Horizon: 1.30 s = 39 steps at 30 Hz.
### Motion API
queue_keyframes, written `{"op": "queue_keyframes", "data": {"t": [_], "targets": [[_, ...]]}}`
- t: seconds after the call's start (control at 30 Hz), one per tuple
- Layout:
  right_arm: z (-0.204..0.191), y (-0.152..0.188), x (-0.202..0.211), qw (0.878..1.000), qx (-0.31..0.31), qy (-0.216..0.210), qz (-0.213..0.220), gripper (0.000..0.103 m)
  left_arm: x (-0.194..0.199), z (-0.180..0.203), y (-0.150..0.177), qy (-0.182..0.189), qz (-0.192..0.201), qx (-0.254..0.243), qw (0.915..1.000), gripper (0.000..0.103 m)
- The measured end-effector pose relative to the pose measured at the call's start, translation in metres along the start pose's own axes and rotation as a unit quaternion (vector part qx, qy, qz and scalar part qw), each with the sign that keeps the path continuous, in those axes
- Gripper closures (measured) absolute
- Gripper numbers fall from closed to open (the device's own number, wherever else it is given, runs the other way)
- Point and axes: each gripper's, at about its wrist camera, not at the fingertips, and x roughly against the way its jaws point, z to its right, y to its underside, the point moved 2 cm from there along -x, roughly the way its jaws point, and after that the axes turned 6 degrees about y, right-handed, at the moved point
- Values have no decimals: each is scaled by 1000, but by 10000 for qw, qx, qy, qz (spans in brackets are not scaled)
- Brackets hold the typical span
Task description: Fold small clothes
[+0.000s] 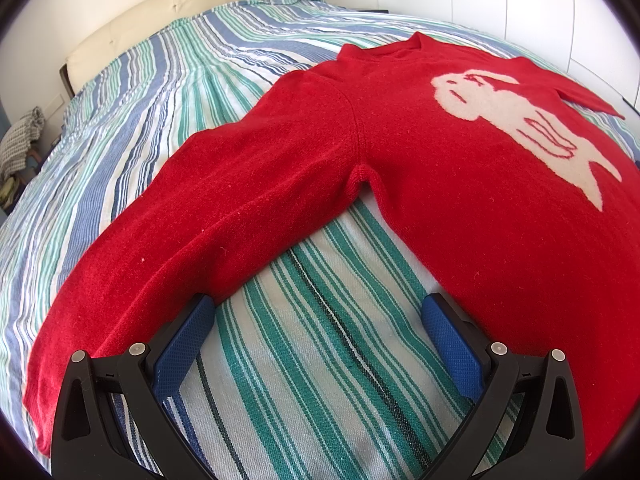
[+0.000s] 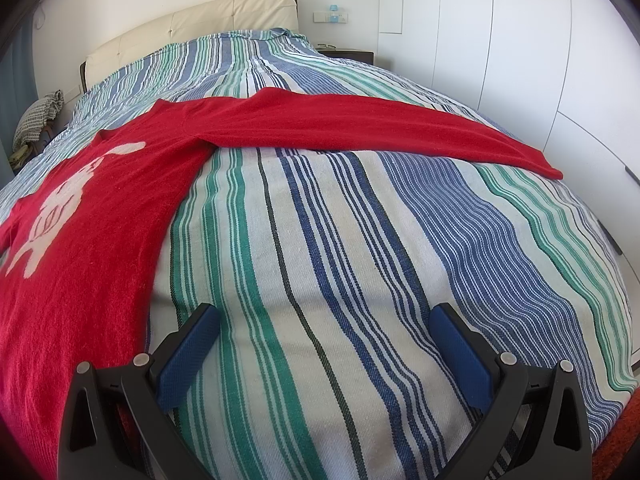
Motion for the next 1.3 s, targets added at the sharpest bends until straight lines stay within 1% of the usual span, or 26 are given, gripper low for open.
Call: {"op": "queue_keyframes", "data": {"t": [1.17, 1.3], "targets": [[-1, 1, 1, 10000, 23, 29, 3, 0, 1, 0, 0, -32, 1, -20, 10000, 0], [-1, 0, 1, 10000, 24, 26, 7, 0, 0, -1, 0, 14, -4, 14, 10000, 0]]}}
